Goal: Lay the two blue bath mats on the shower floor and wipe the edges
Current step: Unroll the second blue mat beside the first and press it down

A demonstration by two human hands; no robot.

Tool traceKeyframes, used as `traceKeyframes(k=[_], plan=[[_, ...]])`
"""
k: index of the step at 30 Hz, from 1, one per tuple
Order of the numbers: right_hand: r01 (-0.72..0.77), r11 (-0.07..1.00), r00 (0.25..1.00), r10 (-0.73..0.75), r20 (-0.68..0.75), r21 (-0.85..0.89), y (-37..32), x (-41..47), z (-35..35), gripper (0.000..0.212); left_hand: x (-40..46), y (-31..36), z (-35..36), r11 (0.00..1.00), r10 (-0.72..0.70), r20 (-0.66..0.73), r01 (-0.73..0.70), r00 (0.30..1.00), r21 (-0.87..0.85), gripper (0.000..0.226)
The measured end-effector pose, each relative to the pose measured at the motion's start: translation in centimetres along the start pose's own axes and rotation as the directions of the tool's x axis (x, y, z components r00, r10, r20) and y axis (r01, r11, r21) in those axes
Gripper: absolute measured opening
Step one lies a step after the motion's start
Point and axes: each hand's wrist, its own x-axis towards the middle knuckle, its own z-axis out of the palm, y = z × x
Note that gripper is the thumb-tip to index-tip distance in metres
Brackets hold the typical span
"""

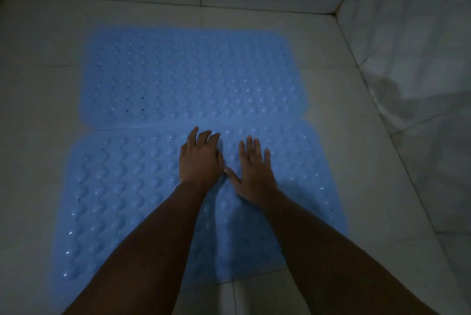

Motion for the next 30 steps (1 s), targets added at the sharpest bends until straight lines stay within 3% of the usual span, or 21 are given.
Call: traceKeyframes(k=[5,12,16,20,24,27,30], plan=[[-0.006,0.996,0.99,-0.006,-0.144,-0.085,-0.3,-0.3,0.7,0.085,0.0,-2.1,0.8,1.0,0.001,-0.013,-0.001,1.0,0.007,0.053],[-0.021,0.999,0.997,0.018,-0.081,-0.033,-0.1,0.4,0.9,0.081,0.4,-3.1,1.1,0.999,0.01,-0.022,-0.011,1.0,-0.033,0.058],[-0.073,0.994,0.997,0.074,-0.008,0.08,-0.5,2.4,-2.4,0.069,0.2,-2.7,1.0,0.999,0.034,-0.006,-0.034,0.999,-0.031,0.058],[-0.066,0.993,0.995,0.058,0.084,0.098,0.3,7.1,-7.9,0.038,-0.1,-0.9,2.4,0.985,0.171,0.042,-0.171,0.984,0.007,0.058],[-0.054,0.969,0.987,0.088,-0.132,0.242,1.7,8.5,-8.3,0.029,-1.1,0.4,5.7,0.962,0.207,0.217,-0.239,0.954,0.129,0.082],[0.002,0.946,0.975,0.07,-0.21,0.323,2.7,9.0,-6.7,0.031,-1.7,0.3,6.7,0.948,0.224,0.19,-0.259,0.956,0.185,0.092],[0.066,0.917,0.966,0.04,-0.257,0.393,3.7,9.9,-6.1,0.027,-1.8,0.5,6.6,0.948,0.237,0.146,-0.262,0.96,0.183,0.087]])
